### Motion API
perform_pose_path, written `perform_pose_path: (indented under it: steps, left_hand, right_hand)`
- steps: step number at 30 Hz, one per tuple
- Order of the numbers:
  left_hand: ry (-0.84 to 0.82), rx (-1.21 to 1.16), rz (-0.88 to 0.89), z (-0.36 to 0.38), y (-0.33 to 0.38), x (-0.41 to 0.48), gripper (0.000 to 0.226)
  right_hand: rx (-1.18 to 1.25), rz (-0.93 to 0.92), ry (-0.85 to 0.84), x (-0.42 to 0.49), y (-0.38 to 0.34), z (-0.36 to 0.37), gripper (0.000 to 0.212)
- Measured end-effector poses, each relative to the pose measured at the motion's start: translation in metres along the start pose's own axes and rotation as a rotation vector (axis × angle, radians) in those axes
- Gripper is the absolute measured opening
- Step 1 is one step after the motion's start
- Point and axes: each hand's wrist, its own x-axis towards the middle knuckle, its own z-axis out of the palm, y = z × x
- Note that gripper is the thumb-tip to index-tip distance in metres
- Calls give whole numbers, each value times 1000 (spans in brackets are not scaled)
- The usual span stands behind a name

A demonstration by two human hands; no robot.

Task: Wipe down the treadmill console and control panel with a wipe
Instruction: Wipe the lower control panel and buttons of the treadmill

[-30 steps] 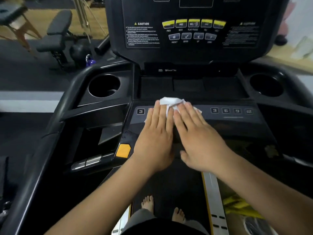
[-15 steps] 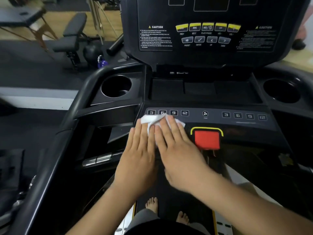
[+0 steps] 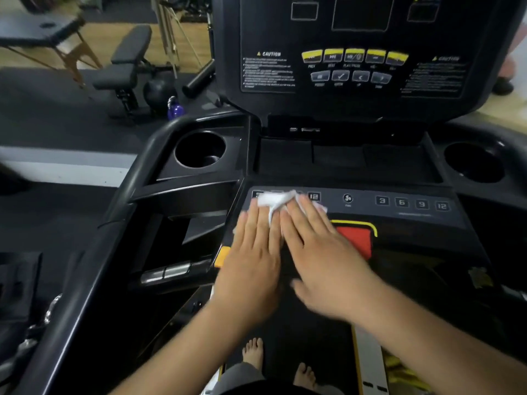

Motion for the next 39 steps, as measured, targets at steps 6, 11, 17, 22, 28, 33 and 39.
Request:
perform_pose_path:
  steps: [6, 11, 17, 22, 28, 33, 39]
  left_hand:
    - [21, 101, 34, -5, 25, 39, 107]
    - [-99, 43, 106, -19, 44, 71, 111]
    - [-151, -48, 247, -24, 77, 36, 113]
    - [-123, 53, 229, -21, 86, 94, 114]
    - [-33, 94, 304, -6, 94, 54, 112]
    - [-75, 167, 299, -16, 98, 76, 76]
    - [-93, 230, 324, -18, 101, 94, 91]
  right_hand:
    - [41, 100, 1, -7, 39, -10, 101]
    - [32, 175, -25, -20, 73, -10, 114]
    - [55, 235, -55, -78, 73, 4, 113]
    - [-2, 325, -70, -53, 105, -9, 115]
    - [-39, 315, -58, -96, 86, 17, 126]
    - [-62, 375, -13, -85, 101, 13, 117]
    - [-62, 392, -6, -79, 112, 10, 117]
